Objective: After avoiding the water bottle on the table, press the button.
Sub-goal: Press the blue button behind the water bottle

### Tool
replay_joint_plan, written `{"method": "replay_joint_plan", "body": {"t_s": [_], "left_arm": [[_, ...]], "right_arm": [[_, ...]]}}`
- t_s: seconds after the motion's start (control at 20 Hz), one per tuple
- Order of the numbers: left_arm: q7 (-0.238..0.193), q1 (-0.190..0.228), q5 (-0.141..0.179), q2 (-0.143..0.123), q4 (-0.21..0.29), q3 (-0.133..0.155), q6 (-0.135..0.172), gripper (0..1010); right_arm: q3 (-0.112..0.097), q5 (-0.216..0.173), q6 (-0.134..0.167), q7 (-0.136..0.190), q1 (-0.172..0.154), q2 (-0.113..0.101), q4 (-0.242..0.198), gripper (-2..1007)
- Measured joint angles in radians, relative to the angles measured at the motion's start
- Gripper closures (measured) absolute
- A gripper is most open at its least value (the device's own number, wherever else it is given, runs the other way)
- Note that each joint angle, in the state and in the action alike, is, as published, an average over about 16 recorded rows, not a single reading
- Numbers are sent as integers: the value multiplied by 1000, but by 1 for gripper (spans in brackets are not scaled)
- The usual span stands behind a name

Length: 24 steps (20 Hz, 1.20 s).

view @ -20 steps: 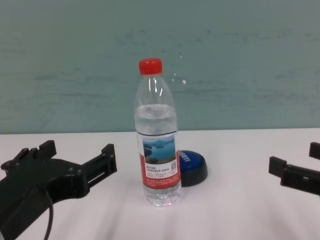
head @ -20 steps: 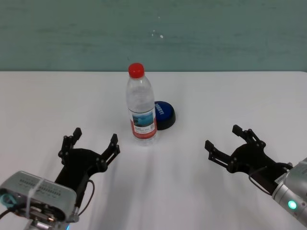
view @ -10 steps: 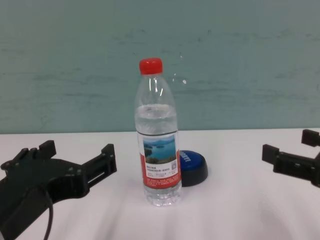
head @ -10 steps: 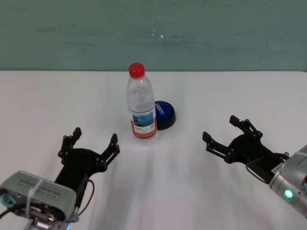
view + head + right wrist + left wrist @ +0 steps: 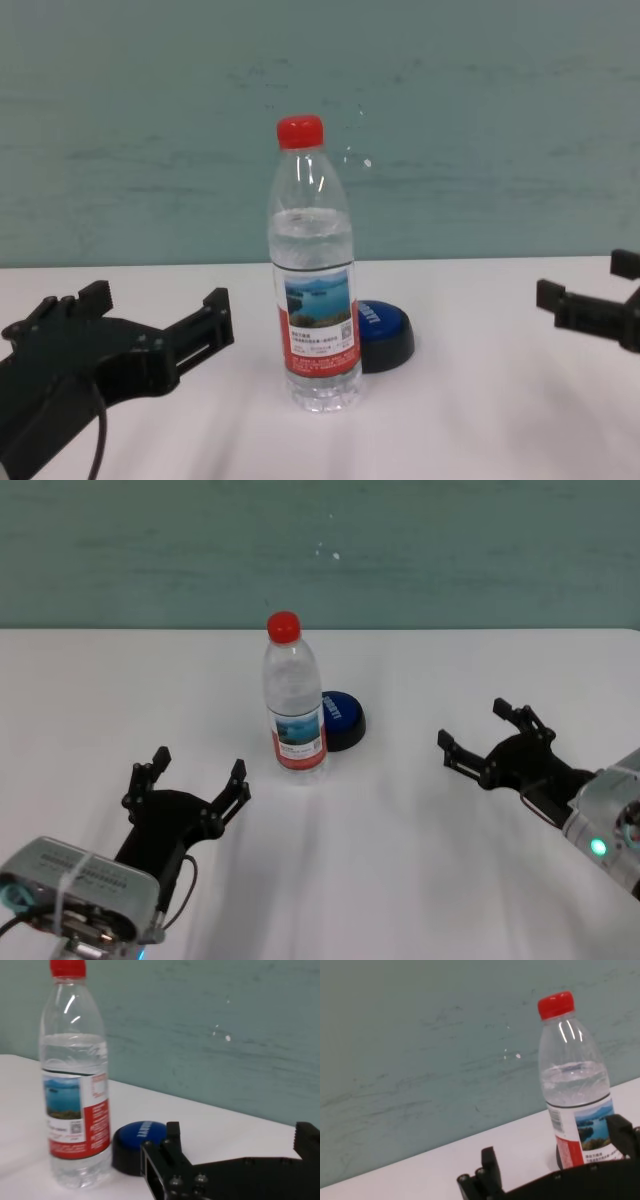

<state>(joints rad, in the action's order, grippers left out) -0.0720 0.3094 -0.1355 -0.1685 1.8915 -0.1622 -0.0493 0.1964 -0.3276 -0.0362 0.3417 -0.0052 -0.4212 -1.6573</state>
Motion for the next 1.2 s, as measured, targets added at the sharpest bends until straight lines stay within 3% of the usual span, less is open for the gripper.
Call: {"method": "replay_joint_plan", "body": {"t_s": [0.4, 1.2], "left_arm": [[0, 0, 0, 0, 0, 0, 0, 10], [0, 0, 0, 0, 0, 0, 0, 10]], "right_arm": [[17, 22, -28, 9, 80, 33, 99, 1], [77, 59, -81, 45, 216, 97, 292, 1]]}}
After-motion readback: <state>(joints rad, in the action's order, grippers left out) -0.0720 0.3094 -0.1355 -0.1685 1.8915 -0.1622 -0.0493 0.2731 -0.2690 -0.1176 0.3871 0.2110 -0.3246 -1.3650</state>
